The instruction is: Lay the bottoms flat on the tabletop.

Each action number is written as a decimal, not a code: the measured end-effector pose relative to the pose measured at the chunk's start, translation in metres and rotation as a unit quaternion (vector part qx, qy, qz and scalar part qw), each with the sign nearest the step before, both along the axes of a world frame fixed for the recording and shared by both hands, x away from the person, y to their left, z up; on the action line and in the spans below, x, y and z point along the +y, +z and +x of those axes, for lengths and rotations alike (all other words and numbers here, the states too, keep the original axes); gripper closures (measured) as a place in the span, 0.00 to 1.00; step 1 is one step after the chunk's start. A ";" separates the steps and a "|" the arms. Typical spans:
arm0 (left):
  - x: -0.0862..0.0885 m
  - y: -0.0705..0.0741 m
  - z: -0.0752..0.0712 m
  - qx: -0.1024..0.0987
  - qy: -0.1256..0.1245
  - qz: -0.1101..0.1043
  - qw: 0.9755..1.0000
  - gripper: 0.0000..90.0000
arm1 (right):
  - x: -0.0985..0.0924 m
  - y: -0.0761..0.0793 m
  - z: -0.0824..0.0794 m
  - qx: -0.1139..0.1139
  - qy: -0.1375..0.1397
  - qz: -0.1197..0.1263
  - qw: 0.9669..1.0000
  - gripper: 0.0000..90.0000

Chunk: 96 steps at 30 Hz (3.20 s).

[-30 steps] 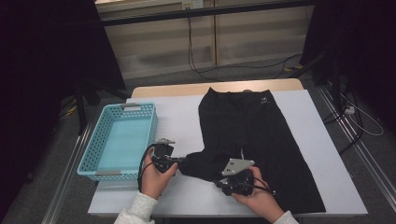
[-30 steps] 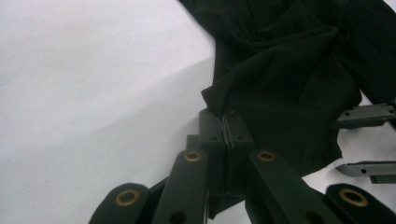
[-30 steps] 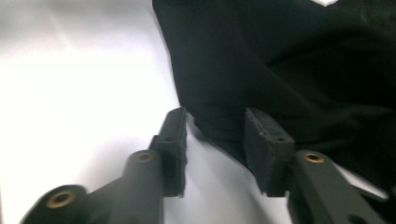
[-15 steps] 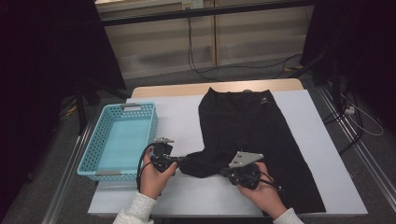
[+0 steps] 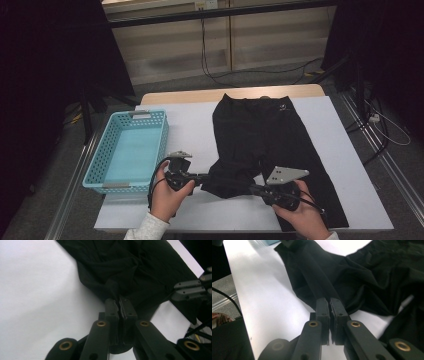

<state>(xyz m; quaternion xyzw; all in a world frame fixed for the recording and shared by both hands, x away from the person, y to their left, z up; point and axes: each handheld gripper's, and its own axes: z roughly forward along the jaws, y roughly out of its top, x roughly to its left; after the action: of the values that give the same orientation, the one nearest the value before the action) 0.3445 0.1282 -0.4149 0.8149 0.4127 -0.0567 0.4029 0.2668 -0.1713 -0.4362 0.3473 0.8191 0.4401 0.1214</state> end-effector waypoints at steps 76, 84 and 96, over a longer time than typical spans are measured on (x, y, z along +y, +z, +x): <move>-0.009 -0.043 0.052 -0.034 0.075 0.050 0.995 0.86 | -0.004 -0.016 -0.014 0.030 0.023 -0.033 0.999 0.95; -0.010 -0.040 0.052 -0.004 0.071 0.049 0.996 1.00 | -0.003 -0.016 -0.016 0.031 0.027 -0.034 0.999 0.95; 0.011 -0.020 0.046 -0.010 0.091 0.026 0.995 1.00 | -0.004 -0.012 -0.019 0.031 0.032 -0.022 0.999 0.95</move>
<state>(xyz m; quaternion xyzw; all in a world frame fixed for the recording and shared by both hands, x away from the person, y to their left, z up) 0.3904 0.1389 -0.4348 0.7846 0.4825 -0.0012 0.3894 0.2474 -0.1748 -0.4479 0.3310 0.8430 0.4144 0.0897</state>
